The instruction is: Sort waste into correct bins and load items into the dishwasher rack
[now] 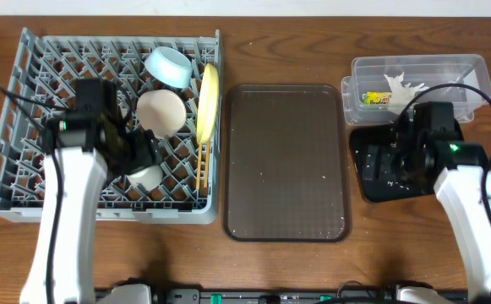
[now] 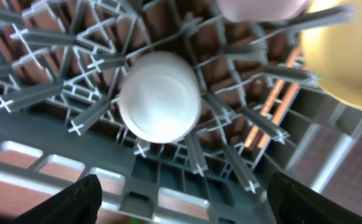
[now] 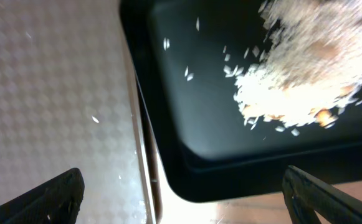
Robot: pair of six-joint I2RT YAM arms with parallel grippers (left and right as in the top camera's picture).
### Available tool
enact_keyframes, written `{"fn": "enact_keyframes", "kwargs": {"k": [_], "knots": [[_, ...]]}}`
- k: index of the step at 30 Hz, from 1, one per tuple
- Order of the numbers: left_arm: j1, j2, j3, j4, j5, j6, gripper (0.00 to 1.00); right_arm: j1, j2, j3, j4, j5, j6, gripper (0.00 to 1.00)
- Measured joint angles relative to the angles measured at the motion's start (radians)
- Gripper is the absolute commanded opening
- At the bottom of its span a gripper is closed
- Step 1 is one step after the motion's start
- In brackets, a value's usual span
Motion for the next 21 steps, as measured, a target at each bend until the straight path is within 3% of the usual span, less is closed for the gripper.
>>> {"fn": "enact_keyframes", "kwargs": {"k": [5, 6, 7, 11, 15, 21], "knots": [[-0.07, -0.301, -0.178, 0.15, -0.046, 0.019, 0.87, 0.005, -0.243, -0.113, 0.101, 0.007, -0.003, 0.99], [-0.086, -0.38, -0.219, 0.179, -0.054, 0.023, 0.91, 0.005, -0.305, -0.14, 0.111, 0.011, -0.003, 0.99], [-0.095, -0.438, -0.247, 0.186, -0.057, 0.029, 0.97, 0.005, -0.356, -0.158, 0.112, 0.016, -0.003, 0.99], [-0.108, -0.662, -0.329, 0.191, -0.065, 0.033, 0.97, 0.005, -0.568, -0.213, 0.112, 0.058, -0.003, 0.99], [-0.108, -0.774, -0.334, 0.193, -0.071, 0.033, 0.97, 0.005, -0.698, -0.219, 0.101, 0.089, -0.003, 0.99], [-0.108, -0.842, -0.334, 0.189, -0.079, 0.033, 0.98, 0.005, -0.754, -0.219, 0.089, 0.105, -0.003, 0.99]]}}
